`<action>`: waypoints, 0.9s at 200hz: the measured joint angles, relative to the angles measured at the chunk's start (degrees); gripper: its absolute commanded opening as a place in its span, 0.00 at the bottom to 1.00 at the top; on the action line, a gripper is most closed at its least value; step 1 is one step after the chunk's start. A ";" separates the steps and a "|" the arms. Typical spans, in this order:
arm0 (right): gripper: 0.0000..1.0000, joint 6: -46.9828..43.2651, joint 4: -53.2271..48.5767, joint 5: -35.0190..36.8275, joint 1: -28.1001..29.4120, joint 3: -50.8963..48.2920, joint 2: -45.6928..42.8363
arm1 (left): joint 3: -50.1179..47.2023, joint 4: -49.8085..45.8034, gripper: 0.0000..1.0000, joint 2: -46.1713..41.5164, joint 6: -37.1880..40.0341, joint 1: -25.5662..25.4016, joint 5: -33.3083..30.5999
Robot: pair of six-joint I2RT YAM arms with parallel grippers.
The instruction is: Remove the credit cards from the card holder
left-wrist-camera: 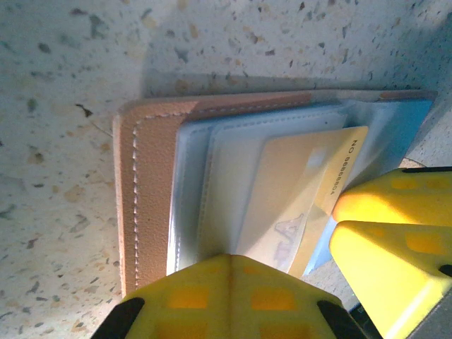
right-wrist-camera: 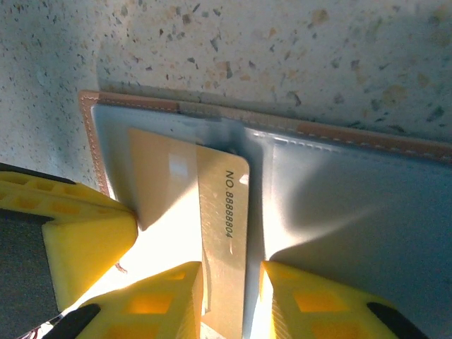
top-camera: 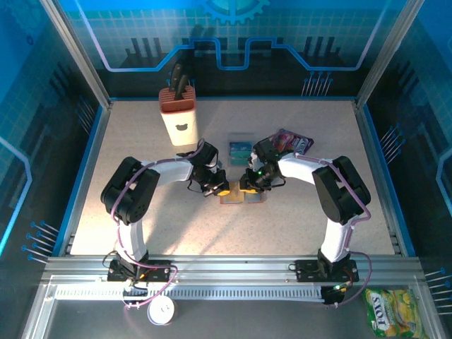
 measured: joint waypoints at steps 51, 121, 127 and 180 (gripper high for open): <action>0.28 0.68 1.57 -1.99 0.00 -0.02 0.00 | 0.00 0.00 0.05 0.00 0.00 0.00 0.00; 0.29 1.29 2.27 -2.60 0.00 -0.02 0.00 | 0.00 0.02 0.05 0.04 0.00 0.00 0.00; 0.29 1.14 1.97 -2.25 0.00 -0.02 0.00 | 0.00 0.02 0.05 0.04 0.00 0.00 0.00; 0.29 -0.44 -0.44 0.33 0.15 0.13 0.68 | 0.00 0.02 0.05 0.04 0.02 0.00 0.00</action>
